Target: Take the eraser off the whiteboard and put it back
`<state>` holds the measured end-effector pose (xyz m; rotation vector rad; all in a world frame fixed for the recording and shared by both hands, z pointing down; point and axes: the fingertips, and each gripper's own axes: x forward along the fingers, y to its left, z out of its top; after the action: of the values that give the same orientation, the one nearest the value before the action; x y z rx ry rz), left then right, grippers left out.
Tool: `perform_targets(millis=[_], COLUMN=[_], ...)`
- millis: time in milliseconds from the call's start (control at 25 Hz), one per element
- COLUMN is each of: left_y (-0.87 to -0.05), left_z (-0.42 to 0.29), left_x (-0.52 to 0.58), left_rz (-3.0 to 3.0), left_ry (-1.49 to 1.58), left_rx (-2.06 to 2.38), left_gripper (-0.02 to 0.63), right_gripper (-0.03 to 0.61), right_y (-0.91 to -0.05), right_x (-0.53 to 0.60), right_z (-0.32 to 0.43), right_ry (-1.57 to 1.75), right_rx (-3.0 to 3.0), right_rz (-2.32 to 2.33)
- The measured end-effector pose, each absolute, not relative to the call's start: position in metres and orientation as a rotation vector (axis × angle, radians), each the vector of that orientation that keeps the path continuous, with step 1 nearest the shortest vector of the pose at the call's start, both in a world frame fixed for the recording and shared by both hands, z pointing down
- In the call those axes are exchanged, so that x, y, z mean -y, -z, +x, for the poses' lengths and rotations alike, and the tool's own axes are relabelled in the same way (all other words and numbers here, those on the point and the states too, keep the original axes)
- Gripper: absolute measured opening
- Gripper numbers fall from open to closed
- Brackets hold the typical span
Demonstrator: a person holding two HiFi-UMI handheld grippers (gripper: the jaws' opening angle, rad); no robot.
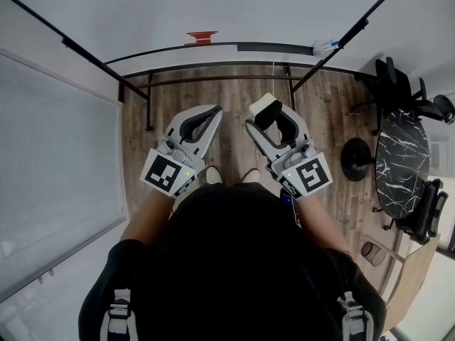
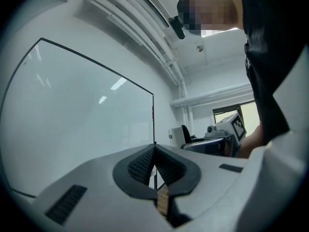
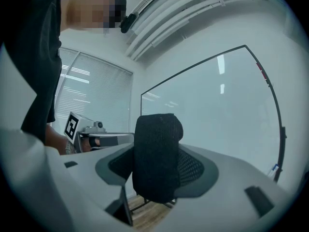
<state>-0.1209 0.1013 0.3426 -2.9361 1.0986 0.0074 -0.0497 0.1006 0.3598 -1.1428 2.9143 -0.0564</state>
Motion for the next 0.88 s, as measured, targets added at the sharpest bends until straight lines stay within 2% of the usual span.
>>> perform_targets(millis=[440, 880], left_y=[-0.341, -0.339], left_z=[-0.092, -0.037], left_x=[-0.099, -0.090], left_rz=[-2.936, -2.911], left_ry=[0.009, 0.032], left_rx=[-1.083, -1.105], left_gripper=[0.000, 0.000], right_gripper=[0.246, 0.247], right_y=[-0.362, -0.364], right_x=[-0.098, -0.089], right_z=[-0.023, 0.035], right_ry=[0.059, 0.057], right_rx=[-2.923, -2.917], right_rz=[-1.143, -1.142])
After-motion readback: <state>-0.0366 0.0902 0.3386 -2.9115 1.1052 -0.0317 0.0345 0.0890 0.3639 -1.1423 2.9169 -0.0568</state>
